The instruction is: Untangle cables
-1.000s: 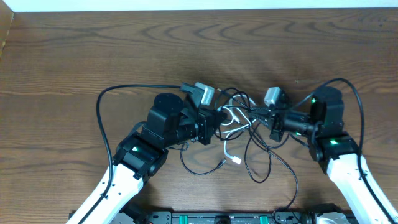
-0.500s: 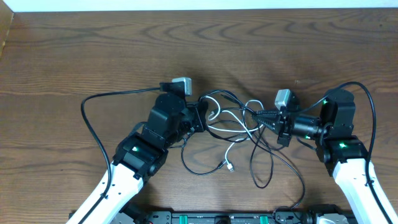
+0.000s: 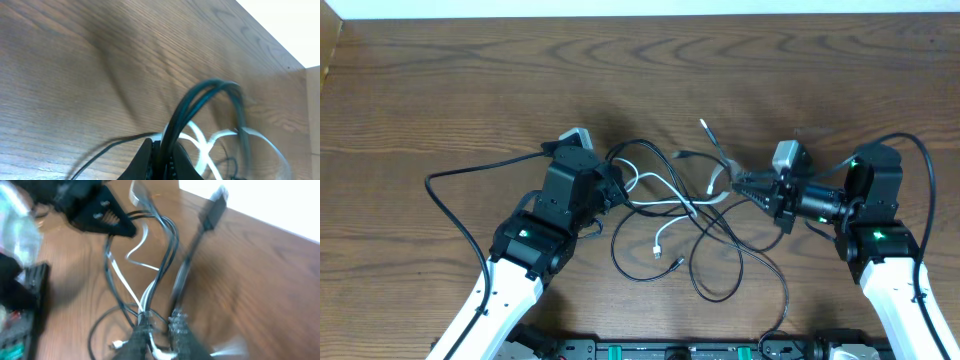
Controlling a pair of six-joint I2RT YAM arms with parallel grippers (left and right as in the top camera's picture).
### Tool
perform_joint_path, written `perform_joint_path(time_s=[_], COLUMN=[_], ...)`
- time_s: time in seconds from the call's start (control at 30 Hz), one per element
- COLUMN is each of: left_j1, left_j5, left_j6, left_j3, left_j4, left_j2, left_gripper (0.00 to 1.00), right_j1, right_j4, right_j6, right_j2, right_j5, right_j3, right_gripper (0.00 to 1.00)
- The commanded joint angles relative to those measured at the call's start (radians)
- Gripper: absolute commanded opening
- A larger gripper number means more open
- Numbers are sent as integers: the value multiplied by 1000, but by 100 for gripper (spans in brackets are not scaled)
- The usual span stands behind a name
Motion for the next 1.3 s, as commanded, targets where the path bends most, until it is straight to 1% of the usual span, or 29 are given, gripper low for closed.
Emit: perform_joint_path(time_s=[0.0,0.03,0.07,0.13,0.27,0.4,0.5,0.63,0.77,0.9,0.93,1.27], left_j1=[7,7,7,7,7,7,6,6,6,6,6,6], left_j5=[47,58,74,112,229,375,441,444,446,490,502,492], left_j6=[-11,-2,15,61,161,254,304,311,311,335,349,349], left_j3=[3,3,3,3,3,3,3,3,3,3,3,3], left_j4=[3,3,3,12,58,136,169,168,168,169,168,168], left_j2=[-7,-7,-7,-7,-7,-7,-7,-7,-7,-7,-7,-7], left_gripper=[8,7,8,8,7,8,8,7,7,7,7,7], right_j1=[-8,-8,-8,-8,-8,-8,-8,-8,-8,-8,-8,-8], right_j4=[0,0,0,0,0,0,1,0,1,1,1,0], right_j6=[120,141,153,155,155,155,154,154,154,155,155,155], right_j2=[-13,-13,-13,-13,-13,-13,-13,-13,-13,-13,-13,-13], right_j5=[176,201,214,212,205,166,117,59,10,-31,-32,-32], right_j3=[6,6,6,6,6,6,6,6,6,6,6,6], right_gripper=[36,45,55,71,80,84,87,91,91,92,93,94])
